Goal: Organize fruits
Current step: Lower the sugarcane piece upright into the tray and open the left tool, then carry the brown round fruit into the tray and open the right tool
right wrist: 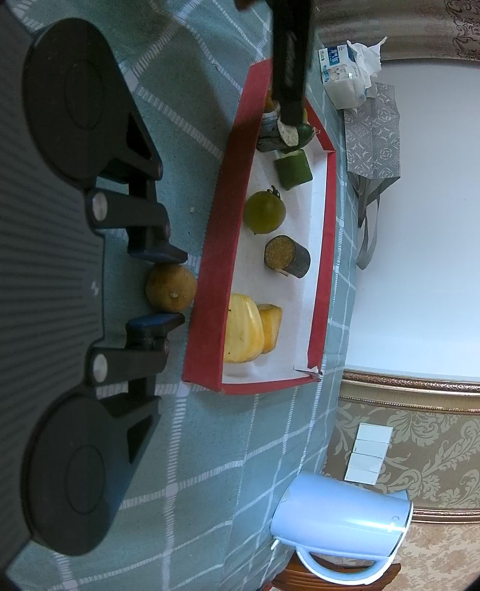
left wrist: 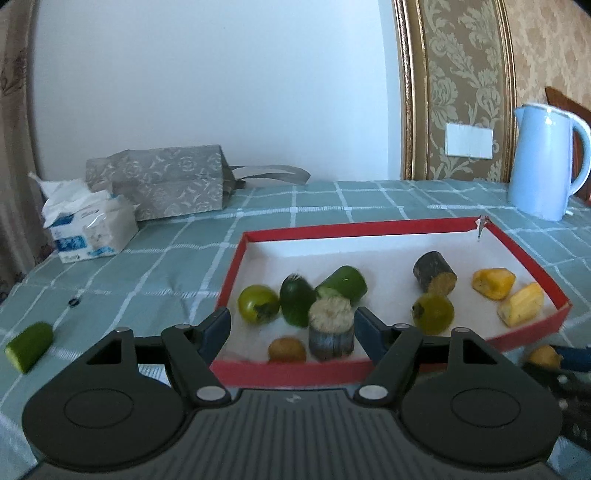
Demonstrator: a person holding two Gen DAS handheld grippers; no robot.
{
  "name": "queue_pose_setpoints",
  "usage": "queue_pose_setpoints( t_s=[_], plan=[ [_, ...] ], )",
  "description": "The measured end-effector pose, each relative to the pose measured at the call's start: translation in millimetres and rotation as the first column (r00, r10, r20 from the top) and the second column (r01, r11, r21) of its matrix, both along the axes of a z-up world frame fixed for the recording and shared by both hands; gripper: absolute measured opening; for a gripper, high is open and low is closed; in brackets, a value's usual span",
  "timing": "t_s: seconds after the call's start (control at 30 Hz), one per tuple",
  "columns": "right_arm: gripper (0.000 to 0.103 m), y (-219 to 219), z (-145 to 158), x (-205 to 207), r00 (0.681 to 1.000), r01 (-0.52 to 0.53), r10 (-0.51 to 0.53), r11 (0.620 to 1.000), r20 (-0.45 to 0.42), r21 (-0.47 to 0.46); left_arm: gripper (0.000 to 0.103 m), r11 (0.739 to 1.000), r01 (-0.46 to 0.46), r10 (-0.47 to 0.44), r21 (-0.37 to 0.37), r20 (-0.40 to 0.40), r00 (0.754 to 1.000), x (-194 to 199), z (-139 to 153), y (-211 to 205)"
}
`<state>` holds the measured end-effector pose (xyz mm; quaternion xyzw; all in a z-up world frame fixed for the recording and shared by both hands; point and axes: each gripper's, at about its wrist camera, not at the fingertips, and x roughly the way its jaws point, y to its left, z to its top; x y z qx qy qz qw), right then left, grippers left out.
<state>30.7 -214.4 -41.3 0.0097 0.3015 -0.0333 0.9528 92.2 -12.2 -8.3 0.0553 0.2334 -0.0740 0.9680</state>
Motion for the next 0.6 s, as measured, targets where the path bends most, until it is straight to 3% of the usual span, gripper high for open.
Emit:
queue_pose_setpoints(
  t_s=[0.23, 0.33, 0.47, 0.6],
  plan=[
    [0.027, -2.6, 0.7, -1.8, 1.000, 0.004, -0.004, 1.000, 0.003, 0.014, 0.074, 0.999, -0.006, 0.005, -0.049, -0.022, 1.000, -27.1, -11.7, 29.1],
    [0.027, -4.2, 0.9, -3.0, 1.000, 0.010, -0.010, 1.000, 0.002, 0.021, 0.074, 0.998, -0.007, 0.003, -0.057, -0.064, 0.998, -25.6, -17.1, 36.3],
    [0.027, -9.1, 4.5, -10.9, 0.999, 0.027, -0.028, 0.998, 0.017, 0.057, 0.074, 0.992, 0.002, -0.013, -0.123, -0.094, 0.995, -23.1, -18.2, 45.1],
    [0.027, -14.6, 14.7, -22.0, 0.997, 0.042, -0.047, 0.996, 0.058, 0.079, 0.074, 0.993, 0.015, -0.028, -0.115, -0.109, 0.994, -22.2, -20.5, 42.1]
  ],
)
